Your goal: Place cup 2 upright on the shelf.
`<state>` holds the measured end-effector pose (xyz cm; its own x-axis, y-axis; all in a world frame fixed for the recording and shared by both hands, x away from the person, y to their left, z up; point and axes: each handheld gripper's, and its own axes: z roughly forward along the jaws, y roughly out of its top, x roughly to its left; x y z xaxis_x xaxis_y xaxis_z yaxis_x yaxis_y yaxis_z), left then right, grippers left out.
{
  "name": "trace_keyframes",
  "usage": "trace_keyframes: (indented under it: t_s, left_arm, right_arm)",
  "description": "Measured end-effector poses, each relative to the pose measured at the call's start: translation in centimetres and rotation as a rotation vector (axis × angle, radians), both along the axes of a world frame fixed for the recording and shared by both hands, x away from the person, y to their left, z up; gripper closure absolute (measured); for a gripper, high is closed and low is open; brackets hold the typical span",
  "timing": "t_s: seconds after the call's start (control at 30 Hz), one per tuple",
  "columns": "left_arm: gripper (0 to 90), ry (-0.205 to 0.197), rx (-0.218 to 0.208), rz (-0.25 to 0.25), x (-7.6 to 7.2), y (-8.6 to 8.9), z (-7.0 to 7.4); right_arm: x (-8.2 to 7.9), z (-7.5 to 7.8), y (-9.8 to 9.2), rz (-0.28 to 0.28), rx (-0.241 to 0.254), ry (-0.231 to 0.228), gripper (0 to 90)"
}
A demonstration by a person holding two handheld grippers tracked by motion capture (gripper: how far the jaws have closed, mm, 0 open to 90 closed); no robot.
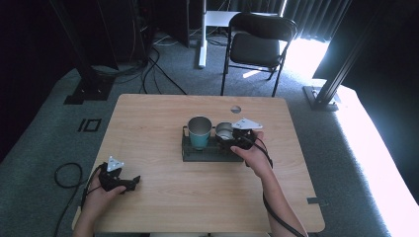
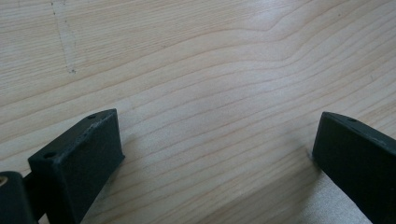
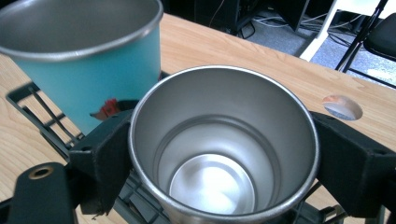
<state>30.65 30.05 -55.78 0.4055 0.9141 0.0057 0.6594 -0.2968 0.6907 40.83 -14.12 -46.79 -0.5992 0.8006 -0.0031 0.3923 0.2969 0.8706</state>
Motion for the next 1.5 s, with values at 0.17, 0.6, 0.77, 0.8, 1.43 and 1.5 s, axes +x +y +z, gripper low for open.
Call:
trace_keyframes:
  t_s: [0.17, 0.6, 0.77, 0.8, 1.43, 1.5]
  left_arm:
    - [2.2, 0.0, 0.0, 0.0, 0.0, 0.0, 0.0]
    - [2.2, 0.0, 0.0, 0.0, 0.0, 0.0, 0.0]
    - [2.2, 0.0, 0.0, 0.0, 0.0, 0.0, 0.0]
    - [2.2, 0.0, 0.0, 0.0, 0.0, 0.0, 0.0]
    - [2.2, 0.0, 0.0, 0.0, 0.0, 0.0, 0.0]
    - [2.2, 0.0, 0.0, 0.0, 0.0, 0.0, 0.0]
  right_arm:
    - [0.1, -0.4, 0.0, -0.006, 0.002, 0.009, 12.7]
    - [-0.4, -0.2, -0.5, 0.016, 0.01, 0.017, 11.4]
    - [-0.9, 0.0, -1.0, 0.017, 0.029, 0.004, 11.2]
    - [-1.2, 0.1, -1.2, 0.017, 0.031, 0.0, 11.2]
    - [-3.5, 0.0, -5.8, -0.046, 0.043, -0.013, 11.2]
    - [-3.7, -0.1, -6.3, -0.054, 0.046, -0.009, 11.2]
